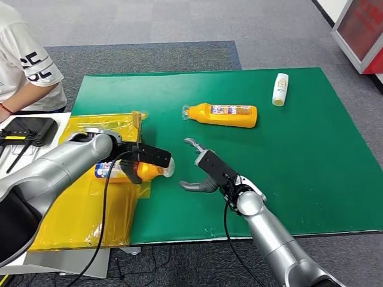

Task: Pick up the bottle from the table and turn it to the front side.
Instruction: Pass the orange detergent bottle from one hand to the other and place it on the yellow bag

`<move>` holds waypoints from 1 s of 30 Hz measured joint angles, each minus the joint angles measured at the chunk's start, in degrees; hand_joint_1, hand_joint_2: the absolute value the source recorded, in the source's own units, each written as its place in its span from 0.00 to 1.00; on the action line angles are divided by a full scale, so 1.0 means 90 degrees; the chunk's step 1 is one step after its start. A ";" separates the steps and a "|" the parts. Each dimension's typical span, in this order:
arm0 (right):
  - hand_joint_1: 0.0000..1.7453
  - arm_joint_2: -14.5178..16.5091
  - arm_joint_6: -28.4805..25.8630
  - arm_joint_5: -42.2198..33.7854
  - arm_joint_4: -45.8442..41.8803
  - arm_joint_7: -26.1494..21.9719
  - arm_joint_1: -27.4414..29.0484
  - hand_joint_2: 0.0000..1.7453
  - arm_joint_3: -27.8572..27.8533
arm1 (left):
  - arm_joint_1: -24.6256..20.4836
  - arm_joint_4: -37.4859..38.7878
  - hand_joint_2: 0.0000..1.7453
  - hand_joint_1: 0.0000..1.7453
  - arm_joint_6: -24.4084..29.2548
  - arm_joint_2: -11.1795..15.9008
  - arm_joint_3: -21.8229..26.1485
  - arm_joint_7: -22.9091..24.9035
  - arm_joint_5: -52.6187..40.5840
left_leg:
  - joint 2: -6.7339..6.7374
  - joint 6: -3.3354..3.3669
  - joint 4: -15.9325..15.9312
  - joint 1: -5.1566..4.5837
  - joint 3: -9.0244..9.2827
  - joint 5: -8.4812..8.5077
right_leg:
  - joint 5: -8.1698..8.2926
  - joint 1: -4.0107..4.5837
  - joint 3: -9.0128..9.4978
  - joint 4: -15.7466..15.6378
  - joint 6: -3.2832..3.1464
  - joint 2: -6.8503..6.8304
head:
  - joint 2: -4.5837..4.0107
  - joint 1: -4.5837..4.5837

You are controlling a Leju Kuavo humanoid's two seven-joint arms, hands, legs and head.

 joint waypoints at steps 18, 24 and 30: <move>0.00 -0.0009 -0.0106 -0.0069 0.0000 0.0044 0.0053 1.00 0.0000 | 0.0222 0.0047 0.00 0.00 0.0546 -0.0022 0.0162 -0.0648 0.0113 | 0.0000 0.0000 0.0000 0.0000 0.0000 0.0000 | 0.0000 0.0000 -0.0001 0.0000 0.0000 0.0000 | 0.0000 0.0000; 0.00 -0.0068 -0.0146 -0.0244 -0.0031 0.0052 0.0094 1.00 0.0036 | 0.0480 -0.0574 0.00 0.00 0.0737 0.0595 0.0804 -0.2298 0.1011 | 0.0008 -0.0003 -0.0002 0.0000 0.0003 -0.0003 | 0.0000 0.0001 0.0000 0.0004 0.0000 0.0010 | 0.0000 0.0001; 0.00 -0.0227 -0.0094 -0.0478 -0.0207 0.0007 0.0185 1.00 0.0164 | 0.2082 -0.2590 1.00 0.00 -0.0075 0.1886 0.2568 -0.4197 0.2106 | 0.0024 -0.0014 -0.0005 0.0001 0.0021 -0.0017 | -0.0023 0.0001 -0.0002 0.0006 -0.0014 0.0023 | 0.0000 -0.0001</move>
